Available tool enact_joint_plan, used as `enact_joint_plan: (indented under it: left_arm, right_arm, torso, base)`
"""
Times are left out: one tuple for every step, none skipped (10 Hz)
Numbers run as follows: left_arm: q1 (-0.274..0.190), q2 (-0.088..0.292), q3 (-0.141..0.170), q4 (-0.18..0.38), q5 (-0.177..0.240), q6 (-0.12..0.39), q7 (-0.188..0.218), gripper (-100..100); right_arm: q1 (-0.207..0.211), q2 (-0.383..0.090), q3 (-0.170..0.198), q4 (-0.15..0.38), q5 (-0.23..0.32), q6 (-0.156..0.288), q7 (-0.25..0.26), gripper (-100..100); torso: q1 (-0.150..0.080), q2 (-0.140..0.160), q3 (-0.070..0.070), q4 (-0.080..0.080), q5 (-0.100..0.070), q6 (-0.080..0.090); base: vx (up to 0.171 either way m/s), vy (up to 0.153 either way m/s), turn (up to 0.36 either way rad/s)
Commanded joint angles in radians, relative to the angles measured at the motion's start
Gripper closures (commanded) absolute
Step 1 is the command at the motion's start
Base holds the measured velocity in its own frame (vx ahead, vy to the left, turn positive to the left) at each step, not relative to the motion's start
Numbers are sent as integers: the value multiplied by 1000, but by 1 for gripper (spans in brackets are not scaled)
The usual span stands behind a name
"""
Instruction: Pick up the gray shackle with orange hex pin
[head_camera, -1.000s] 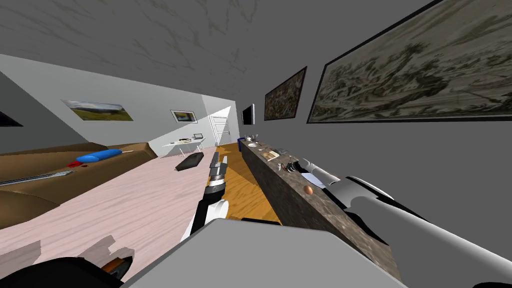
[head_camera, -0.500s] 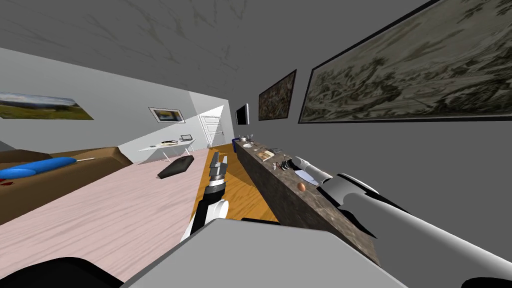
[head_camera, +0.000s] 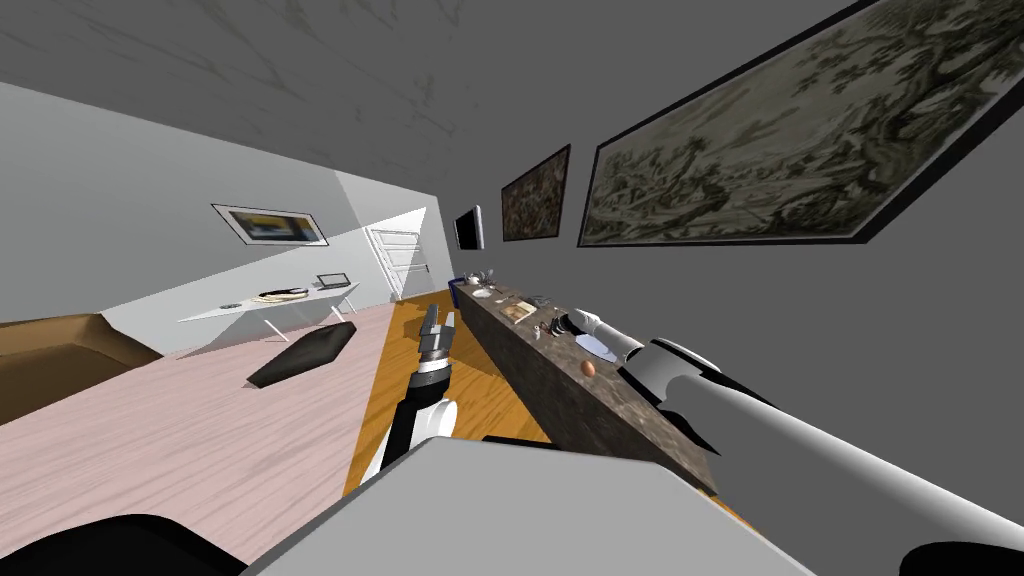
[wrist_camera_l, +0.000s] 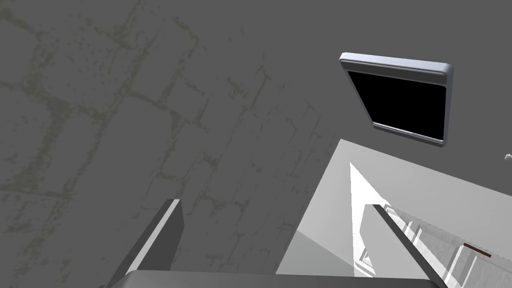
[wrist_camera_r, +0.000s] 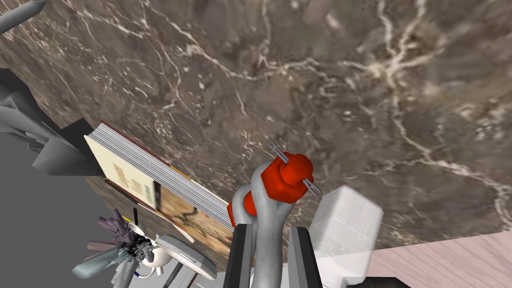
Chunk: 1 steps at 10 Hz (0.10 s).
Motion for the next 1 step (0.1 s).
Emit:
enact_joint_plan:
  left_arm:
    - [0,0,0,0,0,0,0,0]
  right_arm:
    - [0,0,0,0,0,0,0,0]
  torso:
    - [0,0,0,0,0,0]
  base:
    - [0,0,0]
